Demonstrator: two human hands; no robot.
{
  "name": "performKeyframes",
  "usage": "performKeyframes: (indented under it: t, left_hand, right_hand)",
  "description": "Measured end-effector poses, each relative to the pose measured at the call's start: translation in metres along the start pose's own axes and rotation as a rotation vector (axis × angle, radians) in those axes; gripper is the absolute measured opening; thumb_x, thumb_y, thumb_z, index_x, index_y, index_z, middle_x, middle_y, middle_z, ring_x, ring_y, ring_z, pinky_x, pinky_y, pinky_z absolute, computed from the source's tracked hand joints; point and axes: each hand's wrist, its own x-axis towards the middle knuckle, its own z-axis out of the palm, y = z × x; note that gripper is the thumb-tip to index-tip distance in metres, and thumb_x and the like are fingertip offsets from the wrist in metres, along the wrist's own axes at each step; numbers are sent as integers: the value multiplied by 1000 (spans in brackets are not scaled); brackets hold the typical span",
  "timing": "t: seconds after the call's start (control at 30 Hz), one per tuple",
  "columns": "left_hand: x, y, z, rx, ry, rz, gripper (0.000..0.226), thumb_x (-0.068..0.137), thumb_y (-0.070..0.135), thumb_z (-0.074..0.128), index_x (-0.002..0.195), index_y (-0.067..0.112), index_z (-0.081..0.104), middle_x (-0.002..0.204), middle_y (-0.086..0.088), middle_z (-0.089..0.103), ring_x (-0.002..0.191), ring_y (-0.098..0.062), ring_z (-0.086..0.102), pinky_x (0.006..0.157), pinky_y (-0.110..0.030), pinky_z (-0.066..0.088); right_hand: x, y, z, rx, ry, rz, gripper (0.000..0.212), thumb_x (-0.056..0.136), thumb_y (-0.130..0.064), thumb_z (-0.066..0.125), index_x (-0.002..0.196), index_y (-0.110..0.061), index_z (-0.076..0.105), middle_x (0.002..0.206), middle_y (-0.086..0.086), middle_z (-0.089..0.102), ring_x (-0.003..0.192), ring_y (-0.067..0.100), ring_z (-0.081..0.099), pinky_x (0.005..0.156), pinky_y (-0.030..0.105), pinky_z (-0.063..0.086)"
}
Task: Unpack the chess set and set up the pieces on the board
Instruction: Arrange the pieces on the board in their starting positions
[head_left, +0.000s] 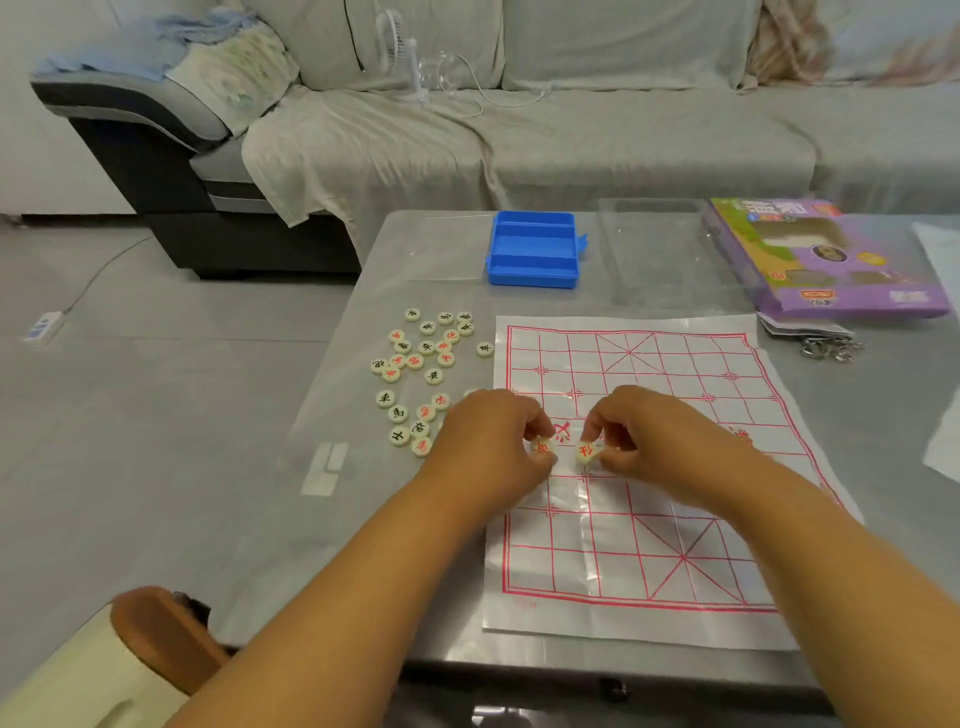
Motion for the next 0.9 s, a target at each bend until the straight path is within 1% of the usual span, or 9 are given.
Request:
performKeyframes:
  t: [0.13, 0.2, 0.3, 0.37, 0.47, 0.57, 0.7, 0.8, 0.9]
  left_hand:
    - [-17, 9, 21, 49, -53, 37, 23, 81, 29, 68, 104, 25, 70, 102, 7, 68, 98, -13, 58, 89, -29, 47]
    - [-22, 11, 28, 75, -75, 37, 25, 82, 32, 69, 106, 25, 70, 104, 6, 68, 102, -15, 58, 93, -34, 45]
    - [-28, 10, 27, 109, -85, 20, 34, 82, 41, 69, 112, 25, 67, 107, 6, 67, 104, -16, 55, 95, -36, 44]
    - [-31, -1, 17, 52, 1, -33, 32, 82, 42, 69, 110, 25, 68, 104, 7, 67, 100, -14, 56, 91, -33, 46]
    - [-31, -32, -4, -28, 207, -181, 13, 85, 29, 67, 97, 24, 71, 91, 8, 66, 87, -12, 60, 77, -25, 46]
    - [-29, -65, -20, -25, 301, -340, 12, 83, 25, 70, 95, 21, 72, 86, 6, 66, 83, -15, 61, 73, -27, 46]
    - [-27, -82, -25, -41, 157, -406, 21, 77, 29, 77, 95, 28, 66, 82, 10, 63, 78, -12, 58, 68, -26, 44]
    - [-24, -81, -21, -17, 121, -354, 26, 73, 34, 79, 94, 30, 64, 81, 9, 62, 78, -12, 58, 68, -27, 46]
    - [-19, -78, -17, 57, 111, -291, 27, 73, 38, 78, 96, 29, 65, 87, 5, 64, 83, -16, 59, 75, -33, 51]
  right_hand:
    - [-22, 13, 12, 16, 50, 29, 16, 83, -29, 67, 96, -32, 58, 88, -10, 49, 70, 7, 49, 66, 16, 43]
    - [-28, 17, 16, 22, 28, 40, 17, 83, -30, 68, 97, -31, 58, 91, -10, 51, 73, 7, 50, 67, 17, 44]
    - [-31, 18, 20, 37, -14, 74, 30, 80, -35, 70, 106, -31, 57, 97, -10, 52, 81, 7, 53, 76, 20, 48]
    - [-30, 13, 17, 55, 35, 69, 36, 81, -39, 69, 113, -31, 56, 99, -12, 49, 79, 5, 51, 72, 17, 44]
    - [-18, -5, 13, 84, 111, 22, 34, 83, -39, 66, 114, -27, 59, 94, -12, 50, 74, 4, 48, 66, 13, 39]
    - [1, -35, 20, 114, 129, -72, 28, 85, -37, 64, 111, -24, 62, 93, -10, 54, 81, 6, 51, 75, 20, 46]
    - [34, -63, 38, 107, 131, -124, 26, 86, -29, 64, 110, -22, 62, 105, -1, 61, 94, 16, 56, 83, 30, 47]
    - [61, -72, 44, 74, 138, -137, 33, 85, -20, 63, 117, -23, 59, 112, 3, 57, 102, 21, 54, 85, 31, 46]
    - [79, -76, 47, -17, 109, -212, 38, 84, -20, 65, 121, -25, 58, 116, 4, 54, 108, 22, 49, 88, 34, 46]
